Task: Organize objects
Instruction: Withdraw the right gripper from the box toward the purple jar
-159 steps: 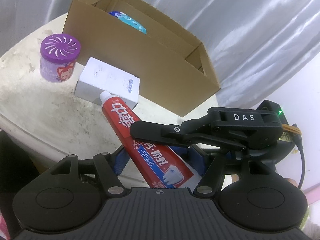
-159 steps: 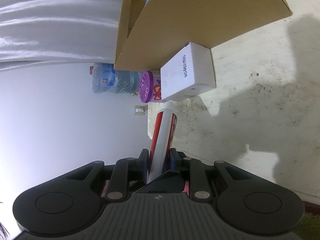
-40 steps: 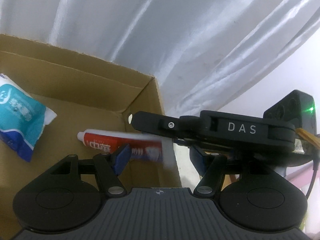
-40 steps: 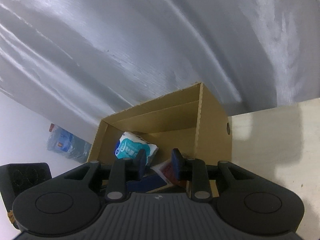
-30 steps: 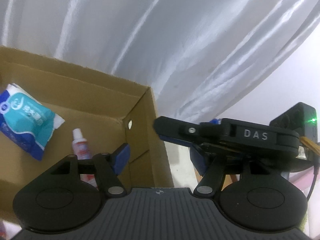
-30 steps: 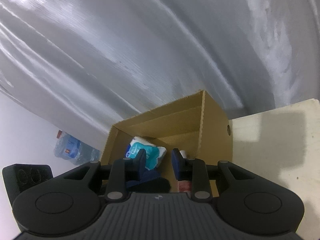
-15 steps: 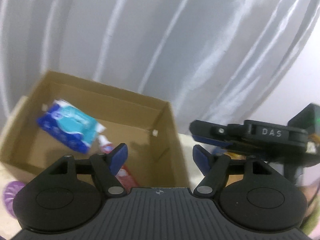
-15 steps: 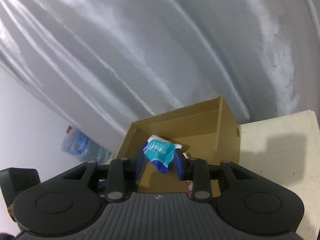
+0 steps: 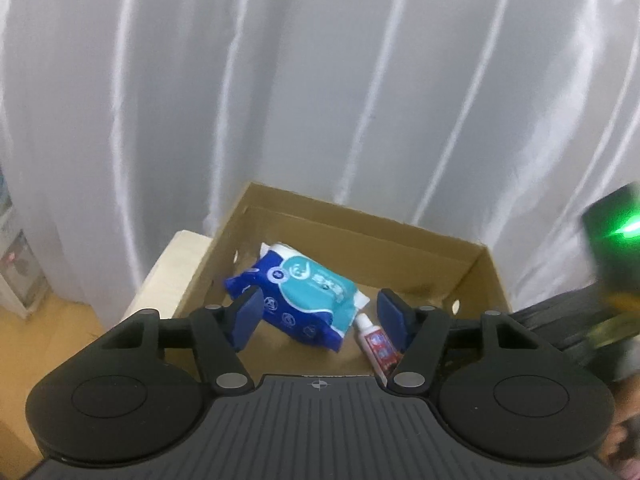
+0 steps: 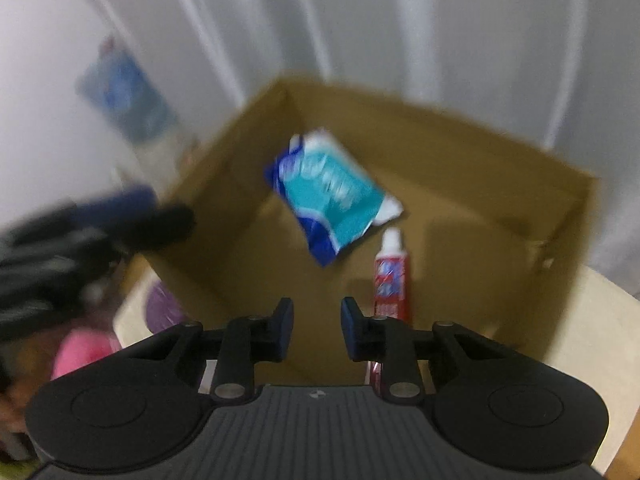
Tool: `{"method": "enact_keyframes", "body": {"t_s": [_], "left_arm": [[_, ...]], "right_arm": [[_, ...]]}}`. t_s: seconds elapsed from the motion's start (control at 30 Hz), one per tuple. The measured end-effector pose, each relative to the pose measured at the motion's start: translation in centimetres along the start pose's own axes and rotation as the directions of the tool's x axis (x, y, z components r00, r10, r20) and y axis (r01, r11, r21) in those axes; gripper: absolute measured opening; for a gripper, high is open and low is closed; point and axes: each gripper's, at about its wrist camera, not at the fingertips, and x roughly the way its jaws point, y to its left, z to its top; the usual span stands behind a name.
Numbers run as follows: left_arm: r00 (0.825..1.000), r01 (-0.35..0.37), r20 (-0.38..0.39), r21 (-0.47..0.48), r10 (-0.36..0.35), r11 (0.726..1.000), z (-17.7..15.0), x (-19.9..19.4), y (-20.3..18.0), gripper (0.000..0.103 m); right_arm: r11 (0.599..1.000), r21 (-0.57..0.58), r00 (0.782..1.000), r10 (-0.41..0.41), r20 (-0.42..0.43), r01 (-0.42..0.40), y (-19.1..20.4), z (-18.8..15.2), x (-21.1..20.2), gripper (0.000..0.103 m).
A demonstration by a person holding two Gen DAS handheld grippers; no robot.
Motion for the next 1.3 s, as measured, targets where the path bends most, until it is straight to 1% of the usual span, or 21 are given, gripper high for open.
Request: {"method": "enact_keyframes", "body": {"t_s": [0.1, 0.17, 0.2, 0.23, 0.3, 0.37, 0.47, 0.53, 0.63, 0.7, 0.77, 0.8, 0.83, 0.9, 0.97, 1.0, 1.07, 1.17, 1.2, 1.23, 1.3], "left_arm": [[1.0, 0.014, 0.002, -0.027, -0.014, 1.0, 0.2, -0.4, 1.1, 0.063], [1.0, 0.025, 0.002, -0.039, -0.025, 0.999, 0.1, -0.4, 1.6, 0.063], [1.0, 0.031, 0.002, -0.046, -0.031, 0.998, 0.1, -0.4, 1.9, 0.063], [0.999, 0.036, 0.002, -0.049, -0.036, 0.998, 0.0, -0.8, 2.0, 0.063], [0.999, 0.043, 0.003, -0.053, -0.043, 0.998, -0.1, -1.3, 2.4, 0.063], [0.999, 0.053, 0.006, -0.056, -0.053, 0.997, -0.4, -1.7, 2.8, 0.063], [0.997, 0.075, 0.012, -0.057, -0.074, 0.996, -0.9, -2.5, 3.5, 0.063], [0.997, 0.079, 0.016, -0.058, -0.078, 0.995, -1.3, -2.8, 3.9, 0.063], [0.996, 0.083, 0.021, -0.066, -0.082, 0.994, -2.0, -3.8, 4.5, 0.065], [0.996, 0.088, 0.022, -0.074, -0.086, 0.993, -2.6, -4.7, 4.8, 0.067], [0.996, 0.091, 0.023, -0.08, -0.089, 0.993, -3.3, -5.8, 5.2, 0.07], [0.995, 0.095, 0.024, -0.083, -0.094, 0.992, -3.6, -6.3, 5.4, 0.071], [0.995, 0.097, 0.024, -0.09, -0.096, 0.991, -4.1, -6.9, 5.7, 0.072], [0.995, 0.095, 0.019, -0.098, -0.093, 0.991, -5.1, -7.9, 6.1, 0.073], [0.997, 0.083, 0.004, -0.109, -0.083, 0.991, -6.3, -8.7, 6.5, 0.078], [0.997, 0.079, -0.006, -0.113, -0.08, 0.991, -7.0, -8.9, 6.6, 0.078], [0.997, 0.072, -0.032, -0.118, -0.076, 0.99, -8.4, -9.2, 6.7, 0.078], [0.995, 0.06, -0.071, -0.145, -0.071, 0.988, -10.4, -9.4, 6.9, 0.079], [0.994, 0.057, -0.079, -0.154, -0.07, 0.986, -11.0, -9.6, 7.0, 0.079], [0.994, 0.053, -0.087, -0.162, -0.067, 0.985, -11.5, -9.8, 7.0, 0.079], [0.994, 0.043, -0.095, -0.168, -0.06, 0.985, -12.3, -9.9, 7.2, 0.08]], "right_arm": [[0.999, -0.031, 0.99, -0.036, -0.133, 0.033, 0.6, 1.1, 3.8, 0.027], [0.997, -0.059, 0.98, -0.062, -0.189, 0.052, 0.6, 1.2, 5.5, 0.027], [0.995, -0.069, 0.973, -0.085, -0.215, 0.072, 0.6, 1.2, 6.3, 0.027], [0.993, -0.075, 0.964, -0.109, -0.241, 0.093, 0.4, 1.2, 6.9, 0.024], [0.99, -0.07, 0.944, -0.141, -0.299, 0.126, -0.5, 0.9, 7.7, 0.023], [0.978, -0.075, 0.921, -0.208, -0.329, 0.194, -1.4, 0.4, 7.6, 0.021], [0.97, -0.052, 0.909, -0.241, -0.34, 0.238, -2.4, -0.2, 6.5, 0.024], [0.971, -0.047, 0.919, -0.237, -0.316, 0.234, -2.2, -0.2, 5.6, 0.024], [0.982, -0.006, 0.942, -0.183, -0.28, 0.189, -1.7, 0.4, 5.2, 0.024], [0.983, -0.002, 0.95, -0.178, -0.258, 0.184, -1.3, 0.8, 5.4, 0.024], [0.973, -0.028, 0.947, -0.229, -0.224, 0.228, -1.2, 1.0, 5.8, 0.024], [0.964, -0.028, 0.941, -0.264, -0.21, 0.264, -1.5, 1.1, 5.9, 0.021], [0.958, -0.001, 0.938, -0.279, -0.207, 0.285, -2.2, 1.2, 5.7, 0.022], [0.951, 0.093, 0.938, -0.269, -0.218, 0.294, -3.9, 1.1, 4.7, 0.023], [0.944, 0.103, 0.939, -0.291, -0.184, 0.313, -3.9, 0.7, 3.6, 0.024], [0.944, 0.105, 0.943, -0.294, -0.157, 0.312, -3.6, 0.3, 2.7, 0.024], [0.952, 0.133, 0.958, -0.262, -0.121, 0.277, -3.1, -0.7, 1.2, 0.024], [0.962, 0.167, 0.976, -0.215, -0.035, 0.218, -1.8, -2.5, -1.4, 0.025], [0.967, 0.182, 0.983, -0.182, 0.001, 0.178, -1.3, -3.0, -2.4, 0.026], [0.971, 0.201, 0.989, -0.142, 0.041, 0.131, -0.8, -3.5, -3.6, 0.029], [0.974, 0.223, 0.99, -0.075, 0.118, 0.047, 0.2, -5.0, -5.7, 0.034]]}}
